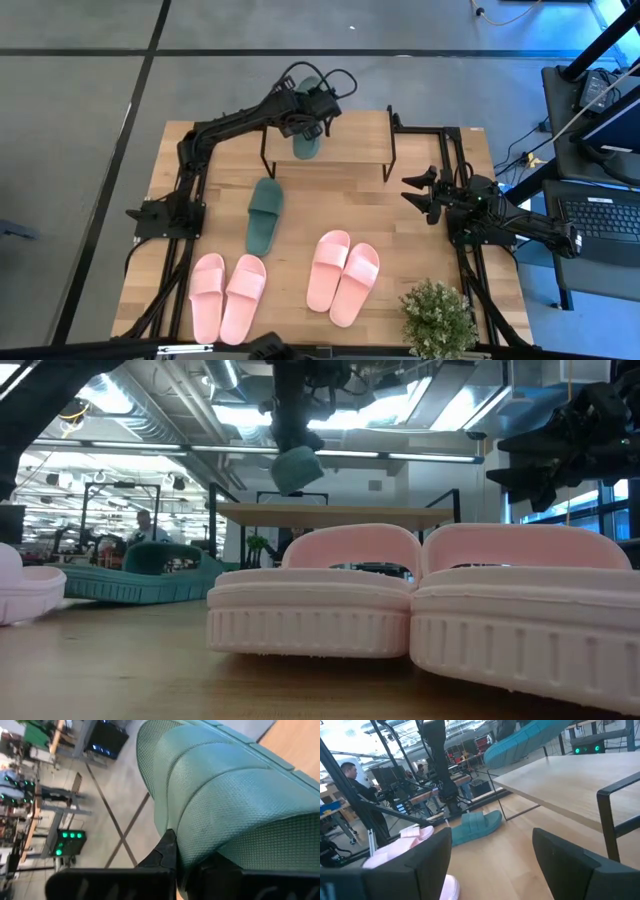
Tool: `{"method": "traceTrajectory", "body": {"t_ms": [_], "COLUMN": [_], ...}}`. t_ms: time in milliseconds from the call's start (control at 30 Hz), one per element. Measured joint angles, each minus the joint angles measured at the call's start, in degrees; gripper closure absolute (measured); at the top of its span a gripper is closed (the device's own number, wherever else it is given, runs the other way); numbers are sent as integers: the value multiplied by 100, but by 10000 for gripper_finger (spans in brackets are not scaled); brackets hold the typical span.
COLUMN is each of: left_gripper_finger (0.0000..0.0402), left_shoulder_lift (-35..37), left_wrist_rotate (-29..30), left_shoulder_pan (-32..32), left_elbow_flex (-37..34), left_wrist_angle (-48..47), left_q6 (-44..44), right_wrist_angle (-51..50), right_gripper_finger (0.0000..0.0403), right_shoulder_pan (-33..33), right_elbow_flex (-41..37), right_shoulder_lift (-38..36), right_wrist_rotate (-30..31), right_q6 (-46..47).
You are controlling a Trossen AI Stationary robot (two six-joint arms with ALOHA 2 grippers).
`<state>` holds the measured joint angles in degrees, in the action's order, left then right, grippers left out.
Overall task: Pick and place slides into the shelf
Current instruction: Put the green slide on the shelf
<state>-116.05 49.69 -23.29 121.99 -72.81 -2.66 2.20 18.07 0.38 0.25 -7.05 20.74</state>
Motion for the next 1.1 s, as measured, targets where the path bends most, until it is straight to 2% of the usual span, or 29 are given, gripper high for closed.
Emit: {"method": "traceTrajectory", "body": {"t_ms": [267,867,1100], "left_gripper_finger": [399,400,390], "left_shoulder_lift": [-2,9,15], "left_wrist_rotate": [-247,-183,-227], "left_shoulder_pan": [-107,-102,-109], "left_elbow_flex": [-291,-979,-1031], "left_wrist_angle": [-339,-91,-4], "left_q6": [-474,-474,-465], "right_wrist_angle": [0,0,0], "right_gripper_finger": [126,126,126], "right_shoulder_pan": [1,1,2], "right_elbow_flex": [-1,-1,0], "right_shoulder_lift": [0,0,0], "right_wrist_rotate": [7,2,0], "right_q6": [-334,-304,-304]}}
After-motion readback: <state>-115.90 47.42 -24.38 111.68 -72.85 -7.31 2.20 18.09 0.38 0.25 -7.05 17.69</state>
